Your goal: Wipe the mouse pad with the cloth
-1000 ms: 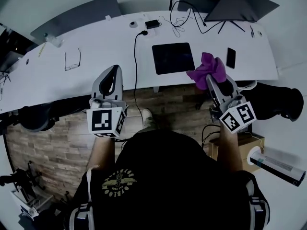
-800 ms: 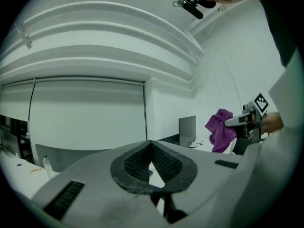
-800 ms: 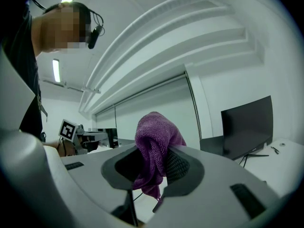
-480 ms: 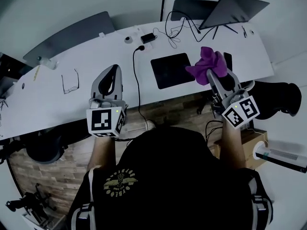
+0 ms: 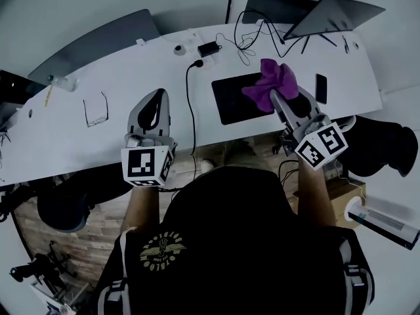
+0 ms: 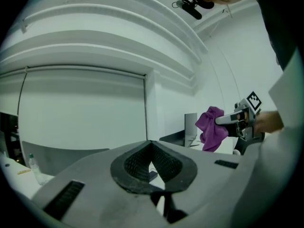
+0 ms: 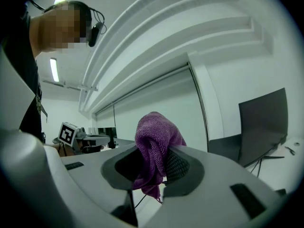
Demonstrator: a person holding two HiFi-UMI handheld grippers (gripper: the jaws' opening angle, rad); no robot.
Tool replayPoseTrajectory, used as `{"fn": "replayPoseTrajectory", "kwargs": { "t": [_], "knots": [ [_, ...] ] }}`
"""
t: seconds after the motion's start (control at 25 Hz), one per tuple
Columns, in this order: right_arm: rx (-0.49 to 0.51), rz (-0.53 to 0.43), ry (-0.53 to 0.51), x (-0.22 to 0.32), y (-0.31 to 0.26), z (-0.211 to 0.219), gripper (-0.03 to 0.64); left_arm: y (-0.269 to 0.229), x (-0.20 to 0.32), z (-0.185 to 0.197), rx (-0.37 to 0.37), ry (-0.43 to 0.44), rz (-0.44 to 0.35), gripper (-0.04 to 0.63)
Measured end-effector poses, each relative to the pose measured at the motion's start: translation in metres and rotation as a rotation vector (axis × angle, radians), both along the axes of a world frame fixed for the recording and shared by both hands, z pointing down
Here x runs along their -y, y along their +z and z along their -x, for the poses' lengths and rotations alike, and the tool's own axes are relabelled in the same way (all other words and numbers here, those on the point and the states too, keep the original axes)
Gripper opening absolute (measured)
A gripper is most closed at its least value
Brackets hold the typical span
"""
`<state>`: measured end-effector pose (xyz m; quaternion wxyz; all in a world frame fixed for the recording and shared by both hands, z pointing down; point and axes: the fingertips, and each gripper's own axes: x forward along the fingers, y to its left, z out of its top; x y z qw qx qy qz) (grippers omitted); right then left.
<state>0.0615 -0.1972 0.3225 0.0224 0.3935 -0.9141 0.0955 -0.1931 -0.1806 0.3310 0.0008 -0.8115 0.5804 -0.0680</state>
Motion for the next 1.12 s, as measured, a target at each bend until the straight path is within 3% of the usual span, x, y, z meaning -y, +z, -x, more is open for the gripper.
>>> {"fn": "replayPoseTrajectory", "kwargs": {
  "t": [0.28,0.56,1.12],
  "knots": [
    [-0.007,0.054,-0.117,0.064,0.043,0.037,0.11,0.006,0.032,0.023,0.029,-0.11,0.023,0.002],
    [-0.021,0.116,-0.222,0.113,0.103,0.066,0.11,0.039,0.07,0.025,0.06,-0.159,0.066,0.002],
    [-0.179,0.424,-0.283,0.151,0.31,0.1,0.11,0.096,0.097,0.019,0.043,-0.218,0.136,0.002]
  ]
}}
